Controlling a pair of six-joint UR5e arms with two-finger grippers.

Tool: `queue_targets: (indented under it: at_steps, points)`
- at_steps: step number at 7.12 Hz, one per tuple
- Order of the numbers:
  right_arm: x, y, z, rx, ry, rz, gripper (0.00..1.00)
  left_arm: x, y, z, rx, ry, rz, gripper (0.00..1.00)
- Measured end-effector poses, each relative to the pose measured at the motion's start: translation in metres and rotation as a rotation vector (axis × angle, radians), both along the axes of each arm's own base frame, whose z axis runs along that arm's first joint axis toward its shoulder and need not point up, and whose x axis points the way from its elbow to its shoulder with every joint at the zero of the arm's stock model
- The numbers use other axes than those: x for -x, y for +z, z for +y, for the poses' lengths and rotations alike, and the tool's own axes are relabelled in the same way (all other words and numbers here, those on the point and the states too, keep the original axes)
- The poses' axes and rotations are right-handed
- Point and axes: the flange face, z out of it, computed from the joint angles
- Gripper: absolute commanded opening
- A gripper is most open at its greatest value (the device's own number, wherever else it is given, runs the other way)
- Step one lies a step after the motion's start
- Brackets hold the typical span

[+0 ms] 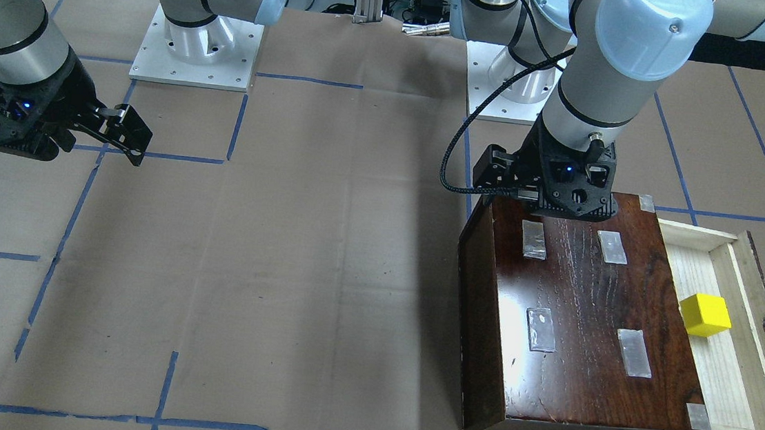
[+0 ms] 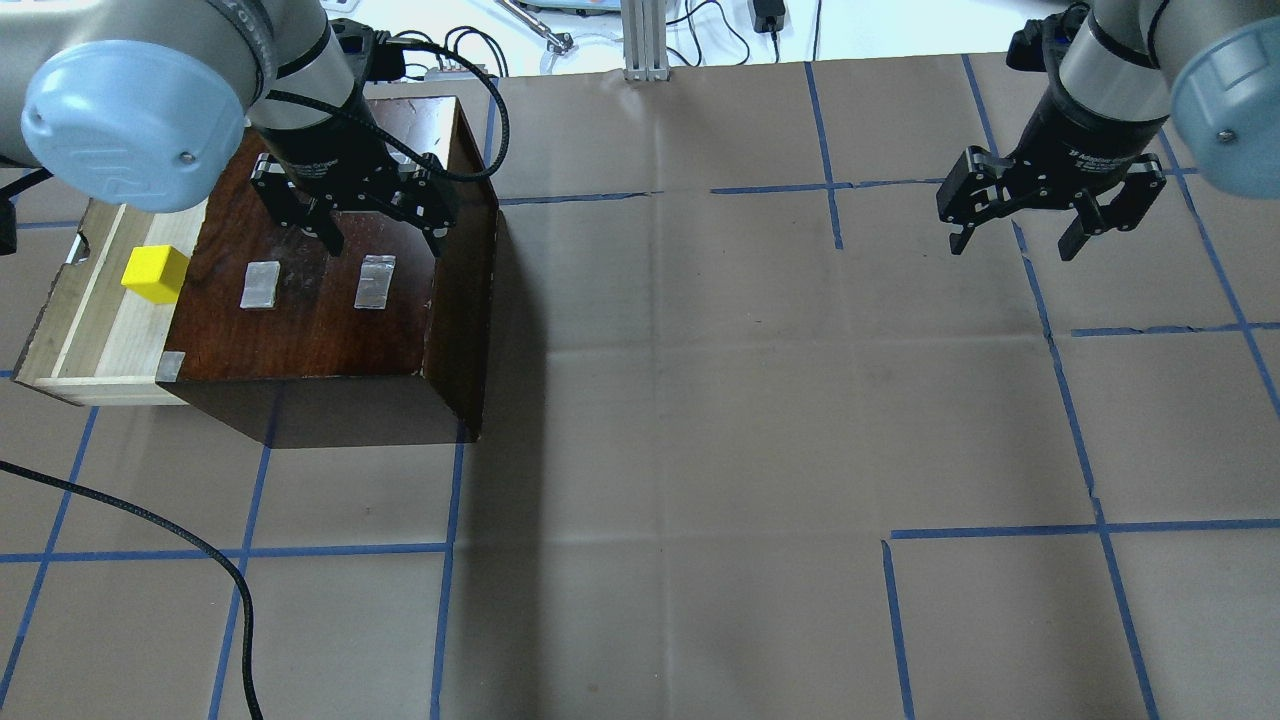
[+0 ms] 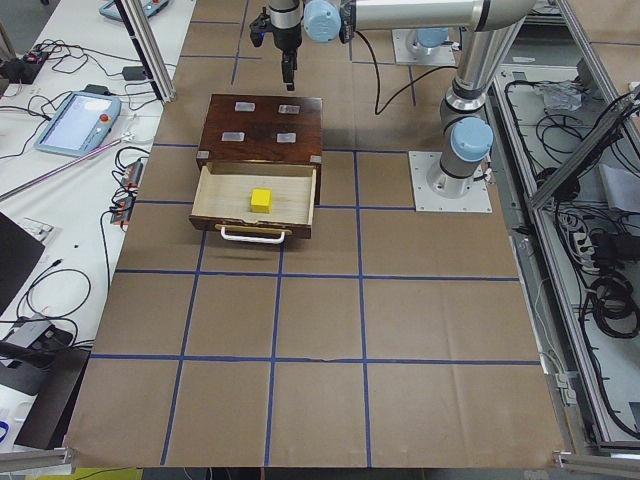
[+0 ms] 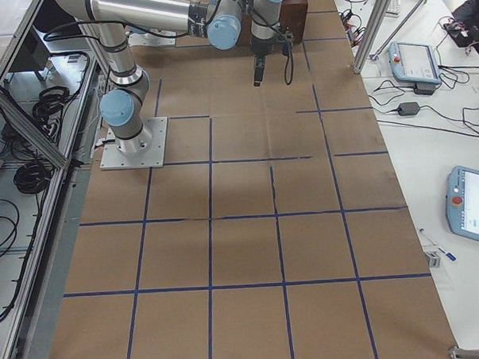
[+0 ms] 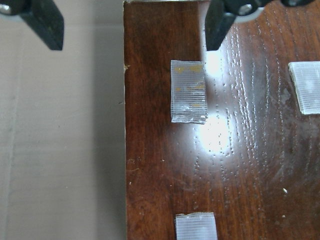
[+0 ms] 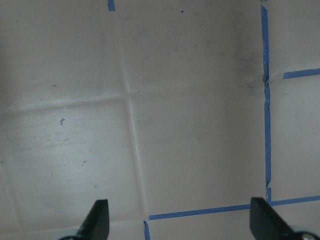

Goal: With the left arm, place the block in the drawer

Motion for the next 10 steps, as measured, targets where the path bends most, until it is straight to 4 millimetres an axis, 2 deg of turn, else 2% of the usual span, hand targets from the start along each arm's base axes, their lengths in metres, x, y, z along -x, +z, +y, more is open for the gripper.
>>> queue_targets:
  at_steps: [10]
  points:
    - [0.0,0.0001,0.0002,0.0,0.0,0.0,1.0,-0.001,-0.0036,-0.0011,0.006,0.002,0.0,0.99]
